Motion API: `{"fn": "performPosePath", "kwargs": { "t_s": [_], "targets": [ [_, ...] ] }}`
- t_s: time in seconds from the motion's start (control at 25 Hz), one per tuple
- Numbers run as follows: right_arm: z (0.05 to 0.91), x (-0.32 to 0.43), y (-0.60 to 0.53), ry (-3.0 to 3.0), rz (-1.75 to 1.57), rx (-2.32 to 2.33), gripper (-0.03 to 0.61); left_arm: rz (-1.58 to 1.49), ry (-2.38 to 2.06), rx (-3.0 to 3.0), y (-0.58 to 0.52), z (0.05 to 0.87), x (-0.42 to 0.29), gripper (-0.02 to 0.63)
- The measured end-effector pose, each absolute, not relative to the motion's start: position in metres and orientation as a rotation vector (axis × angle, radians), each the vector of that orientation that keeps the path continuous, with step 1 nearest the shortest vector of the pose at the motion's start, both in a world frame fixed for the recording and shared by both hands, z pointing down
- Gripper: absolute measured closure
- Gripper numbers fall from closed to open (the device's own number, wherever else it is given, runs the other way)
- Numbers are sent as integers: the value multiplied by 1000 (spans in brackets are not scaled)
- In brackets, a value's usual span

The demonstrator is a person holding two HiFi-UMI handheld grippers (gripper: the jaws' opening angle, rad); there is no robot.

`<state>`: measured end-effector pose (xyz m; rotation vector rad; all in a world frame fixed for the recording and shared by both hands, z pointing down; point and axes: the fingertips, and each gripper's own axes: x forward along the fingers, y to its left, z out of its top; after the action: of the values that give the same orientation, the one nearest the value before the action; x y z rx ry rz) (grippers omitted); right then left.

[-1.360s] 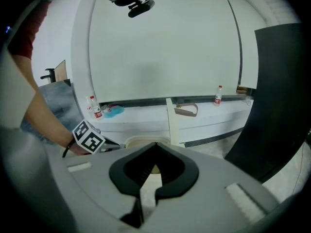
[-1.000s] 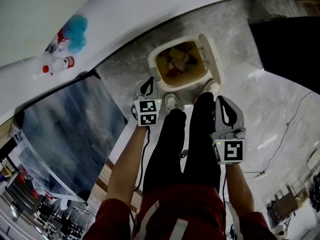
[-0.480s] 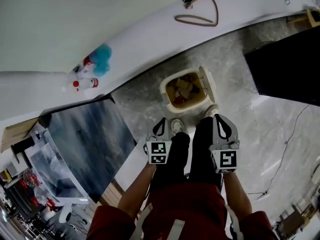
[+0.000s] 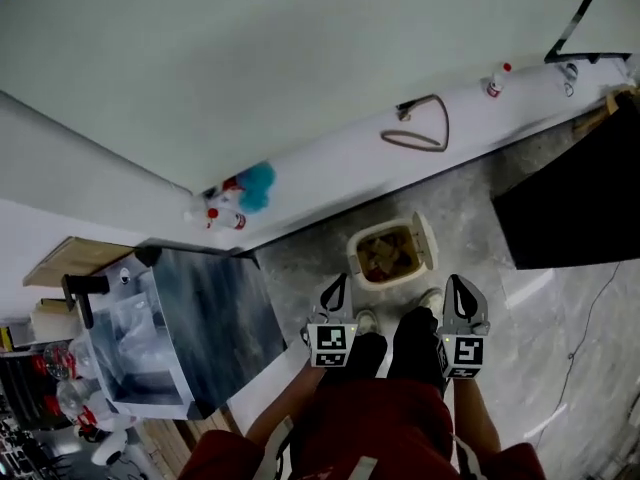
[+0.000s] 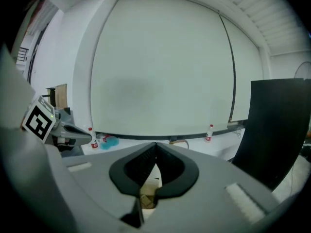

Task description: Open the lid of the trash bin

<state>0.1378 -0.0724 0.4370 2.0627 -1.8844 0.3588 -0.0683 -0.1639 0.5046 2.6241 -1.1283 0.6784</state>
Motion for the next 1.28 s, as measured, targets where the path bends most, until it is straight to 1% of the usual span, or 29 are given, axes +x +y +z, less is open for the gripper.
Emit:
{"fn": "performPosePath", "kwargs": {
  "t_s": [0.16, 0.36, 0.72, 0.84, 1.04, 1.28],
  "targets": [
    [393, 140, -80, -1874, 211, 2054, 578, 550, -1211, 2661, -178, 452, -77, 607],
    [327, 128, -90, -1911, -76, 1978, 578, 430, -1283, 2737, -182, 388, -83, 609],
    [245, 127, -102, -2111, 65, 2249, 578, 76, -1463, 2894, -183, 264, -105, 609],
    [207, 120, -104, -2132, -30, 2264, 578, -20, -1481, 2923, -179, 226, -108, 609],
    [154, 111, -99, -2138, -220, 2268, 578, -95, -1512, 2894, -176, 181, -119, 609],
    [131, 104, -97, -2130, -327, 2258, 578, -156, -1543, 2950, -174, 144, -120, 609]
  ]
}}
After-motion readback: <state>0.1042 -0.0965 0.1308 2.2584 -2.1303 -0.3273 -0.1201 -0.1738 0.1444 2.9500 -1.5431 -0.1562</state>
